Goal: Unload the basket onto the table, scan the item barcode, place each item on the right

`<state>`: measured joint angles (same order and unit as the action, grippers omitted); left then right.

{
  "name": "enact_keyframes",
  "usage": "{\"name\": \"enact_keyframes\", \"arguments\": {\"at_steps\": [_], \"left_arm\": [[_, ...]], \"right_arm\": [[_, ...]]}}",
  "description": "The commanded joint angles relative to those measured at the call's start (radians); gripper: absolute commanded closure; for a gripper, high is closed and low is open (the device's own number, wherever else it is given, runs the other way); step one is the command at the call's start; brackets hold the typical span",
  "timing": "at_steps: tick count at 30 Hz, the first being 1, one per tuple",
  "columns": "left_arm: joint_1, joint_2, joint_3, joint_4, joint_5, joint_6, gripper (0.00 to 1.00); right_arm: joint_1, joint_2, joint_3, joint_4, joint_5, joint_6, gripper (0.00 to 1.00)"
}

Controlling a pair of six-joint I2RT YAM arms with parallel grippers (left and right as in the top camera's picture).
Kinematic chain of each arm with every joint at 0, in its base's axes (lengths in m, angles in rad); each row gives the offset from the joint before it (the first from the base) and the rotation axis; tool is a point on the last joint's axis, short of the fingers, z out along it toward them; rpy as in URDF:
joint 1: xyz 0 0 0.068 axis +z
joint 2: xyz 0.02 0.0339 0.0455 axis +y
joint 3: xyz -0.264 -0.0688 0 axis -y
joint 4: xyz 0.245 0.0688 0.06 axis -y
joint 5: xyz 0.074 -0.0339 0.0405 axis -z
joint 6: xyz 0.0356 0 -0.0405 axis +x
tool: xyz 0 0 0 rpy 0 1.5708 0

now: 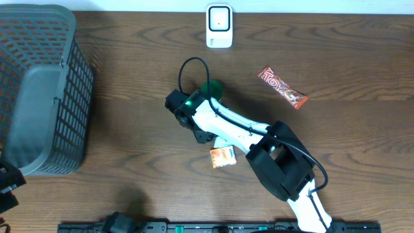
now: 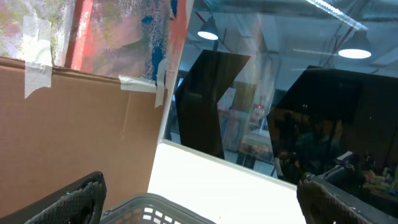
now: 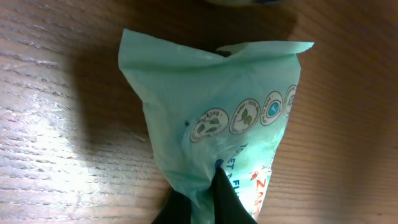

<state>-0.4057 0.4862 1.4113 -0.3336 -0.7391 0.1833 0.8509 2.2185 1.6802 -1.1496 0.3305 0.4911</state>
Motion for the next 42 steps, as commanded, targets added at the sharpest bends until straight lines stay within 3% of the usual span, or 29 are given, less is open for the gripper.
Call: {"name": "enact_keyframes", "arguments": {"at_steps": [1,11,19,23,24,26,27,28,29,33,37,42], "left_arm": [[0.006,-0.005,-0.009,0.002,-0.002,-0.005,0.02],[0.006,-0.005,-0.009,0.002,-0.003,-0.005,0.02],[0.006,-0.005,-0.009,0.002,-0.003,-0.005,0.02],[0.006,-0.005,-0.009,0.002,-0.003,-0.005,0.02],[0.006,-0.005,-0.009,0.002,-0.003,-0.005,0.02],[0.006,-0.005,-0.009,0.001,-0.003,-0.005,0.02],[0.006,-0.005,-0.009,-0.001,-0.003,-0.005,0.02],[0.006,-0.005,-0.009,-0.001,-0.003,-0.005,0.02],[0.006,-0.005,-0.01,-0.001,-0.003,-0.005,0.02],[0.006,-0.005,-0.013,0.0,-0.003,-0.005,0.02],[0.006,-0.005,-0.013,0.001,-0.002,-0.005,0.02],[0.006,-0.005,-0.013,0.003,-0.002,-0.005,0.02]], "right_arm": [[-0.001,0.043,-0.006,-0.025,-0.204,-0.072,0.99],[-0.13,-0.155,0.01,-0.029,-0.913,-0.403,0.99],[-0.299,-0.166,0.0,-0.04,-1.355,-0.638,0.99],[-0.334,-0.165,-0.002,-0.058,-1.197,-0.528,0.96],[-0.323,-0.165,-0.002,-0.072,-1.149,-0.502,0.79],[-0.287,-0.166,0.0,-0.085,-1.14,-0.499,0.6],[-0.264,-0.166,0.0,-0.083,-1.135,-0.498,0.41],[-0.24,-0.166,0.0,-0.077,-1.109,-0.478,0.06],[-0.212,-0.166,0.0,-0.07,-1.048,-0.43,0.01],[-0.089,-0.166,0.0,-0.063,-0.69,-0.215,0.01],[0.041,-0.165,0.0,0.008,-0.592,-0.154,0.01],[0.131,-0.156,0.0,0.041,-0.342,0.056,0.04]]}}
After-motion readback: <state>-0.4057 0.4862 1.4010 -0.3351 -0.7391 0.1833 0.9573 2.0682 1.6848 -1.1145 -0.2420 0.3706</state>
